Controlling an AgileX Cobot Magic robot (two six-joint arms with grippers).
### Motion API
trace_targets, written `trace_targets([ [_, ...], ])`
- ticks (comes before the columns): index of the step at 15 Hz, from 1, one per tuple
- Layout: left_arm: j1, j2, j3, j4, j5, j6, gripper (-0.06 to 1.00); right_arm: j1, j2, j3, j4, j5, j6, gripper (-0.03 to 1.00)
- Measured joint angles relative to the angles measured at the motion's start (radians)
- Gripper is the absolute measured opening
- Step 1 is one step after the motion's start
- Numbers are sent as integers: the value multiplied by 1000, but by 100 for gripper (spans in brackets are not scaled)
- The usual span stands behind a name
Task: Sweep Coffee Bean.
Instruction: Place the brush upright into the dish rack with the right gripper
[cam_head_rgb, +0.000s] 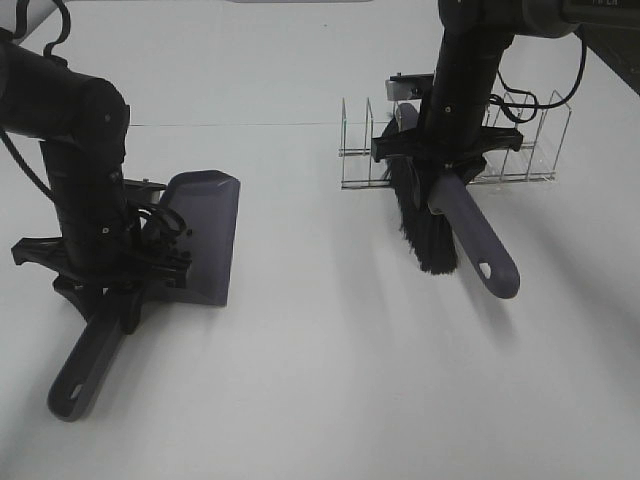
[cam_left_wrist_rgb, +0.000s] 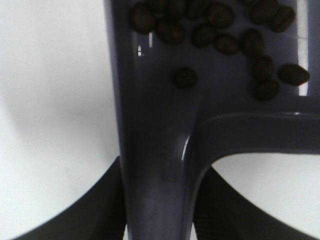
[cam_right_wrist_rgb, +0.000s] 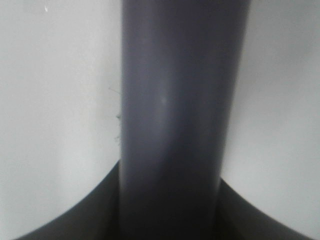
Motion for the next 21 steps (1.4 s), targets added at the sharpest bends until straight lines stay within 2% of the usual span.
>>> trace_targets([
  [8, 0, 1, 0, 0, 22, 0, 33, -5, 103, -224, -80, 20, -10, 27],
  [11, 0, 1, 0, 0, 22, 0, 33, -5, 107, -291, -78, -17, -13, 27],
  [21, 0, 1, 0, -3, 24, 0, 33, -8, 141, -218, -63, 8, -28, 27],
])
